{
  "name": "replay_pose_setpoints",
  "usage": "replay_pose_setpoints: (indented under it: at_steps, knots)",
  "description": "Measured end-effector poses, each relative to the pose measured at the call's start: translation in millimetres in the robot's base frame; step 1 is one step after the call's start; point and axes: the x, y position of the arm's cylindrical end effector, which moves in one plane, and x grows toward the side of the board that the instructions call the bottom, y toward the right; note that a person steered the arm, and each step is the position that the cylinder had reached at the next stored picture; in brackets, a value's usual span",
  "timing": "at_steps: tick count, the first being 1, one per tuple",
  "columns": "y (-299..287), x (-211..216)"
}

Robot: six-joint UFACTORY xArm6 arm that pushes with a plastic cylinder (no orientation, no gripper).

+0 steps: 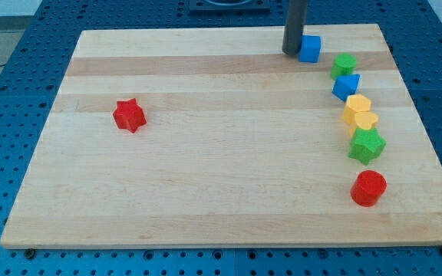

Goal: Move the blue cube above the green circle

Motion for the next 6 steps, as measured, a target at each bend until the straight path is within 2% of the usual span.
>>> replay_pose_setpoints:
  at_steps: [2,6]
  knots:
    - [31,4]
    - [45,20]
